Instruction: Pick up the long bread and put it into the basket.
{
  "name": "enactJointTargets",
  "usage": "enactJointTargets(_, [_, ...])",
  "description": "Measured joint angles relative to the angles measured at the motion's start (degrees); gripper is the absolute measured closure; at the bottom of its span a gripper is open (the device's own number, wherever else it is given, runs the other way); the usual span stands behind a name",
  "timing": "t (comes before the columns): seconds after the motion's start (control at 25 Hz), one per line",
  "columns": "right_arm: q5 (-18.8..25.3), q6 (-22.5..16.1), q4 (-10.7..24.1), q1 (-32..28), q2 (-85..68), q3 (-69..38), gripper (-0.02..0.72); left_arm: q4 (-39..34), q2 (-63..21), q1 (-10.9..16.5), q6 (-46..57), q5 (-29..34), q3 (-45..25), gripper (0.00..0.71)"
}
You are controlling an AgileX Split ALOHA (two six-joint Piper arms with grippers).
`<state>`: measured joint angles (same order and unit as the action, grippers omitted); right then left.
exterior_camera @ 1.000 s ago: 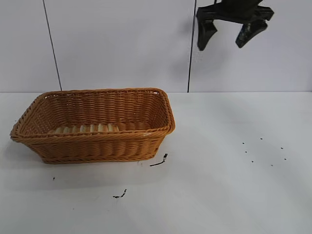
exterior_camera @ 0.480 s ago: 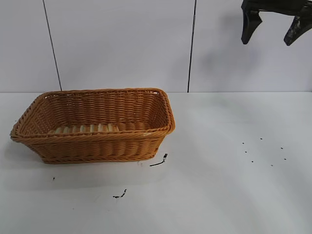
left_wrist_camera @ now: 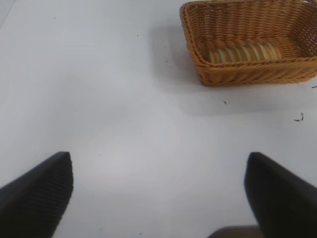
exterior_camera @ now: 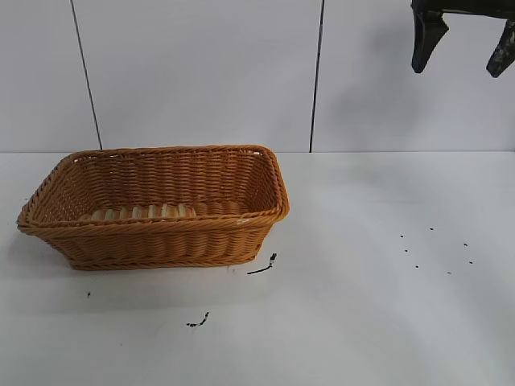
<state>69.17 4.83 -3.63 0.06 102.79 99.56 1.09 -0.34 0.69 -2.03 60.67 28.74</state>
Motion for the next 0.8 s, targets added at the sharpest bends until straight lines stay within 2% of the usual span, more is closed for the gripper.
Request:
enactJointTargets(0.68, [0.00,1.20,0.00,0.00,-42.23,-42.47,0.014,0.00,0.00,0.00,0.00,0.00,0.00,0.017])
enactJointTargets(0.8, [-1.08,1.20,0.00,0.00,-50.49,-49.06,0.014,0.00,0.00,0.00,0.00,0.00,0.00,0.017])
